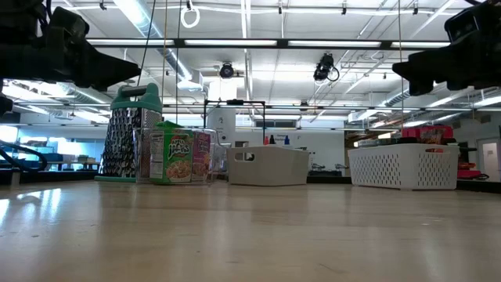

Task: Pick & Place Kitchen Items
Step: Return to home position

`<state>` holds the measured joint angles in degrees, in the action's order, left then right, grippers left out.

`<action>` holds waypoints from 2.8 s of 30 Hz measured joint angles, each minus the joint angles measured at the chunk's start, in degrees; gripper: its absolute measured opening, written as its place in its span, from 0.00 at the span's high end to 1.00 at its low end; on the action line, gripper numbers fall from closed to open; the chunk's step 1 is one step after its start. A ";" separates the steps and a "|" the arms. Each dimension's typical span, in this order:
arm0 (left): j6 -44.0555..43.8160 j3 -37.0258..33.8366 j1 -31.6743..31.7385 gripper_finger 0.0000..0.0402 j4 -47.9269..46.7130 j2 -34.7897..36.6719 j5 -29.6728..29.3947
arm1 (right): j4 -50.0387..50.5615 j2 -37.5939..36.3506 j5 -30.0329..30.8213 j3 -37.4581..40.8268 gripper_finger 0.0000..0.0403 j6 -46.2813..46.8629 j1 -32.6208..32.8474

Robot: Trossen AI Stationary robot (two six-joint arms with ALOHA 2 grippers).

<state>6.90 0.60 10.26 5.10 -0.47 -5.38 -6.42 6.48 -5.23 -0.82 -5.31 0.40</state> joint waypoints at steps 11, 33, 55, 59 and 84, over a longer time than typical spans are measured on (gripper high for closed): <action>3.26 0.02 0.00 0.67 0.00 0.00 0.00 | -0.31 0.02 3.71 -0.06 0.56 -2.68 0.00; 3.43 0.02 0.00 0.67 0.00 0.00 0.01 | 4.75 0.04 7.84 -0.09 0.56 -4.36 0.00; 3.43 0.02 -0.02 0.66 0.01 0.00 0.01 | 4.73 0.04 7.82 -0.13 0.56 -4.21 0.00; 3.43 0.02 -0.02 0.67 0.00 0.00 0.01 | 4.73 0.04 7.82 -0.13 0.56 -4.23 0.00; 3.41 0.02 -0.02 0.67 0.01 0.01 0.02 | 4.73 0.04 7.82 -0.13 0.56 -4.26 0.00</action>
<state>10.31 0.62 10.24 5.12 -0.46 -5.36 -1.70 6.52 2.59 -0.95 -9.56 0.40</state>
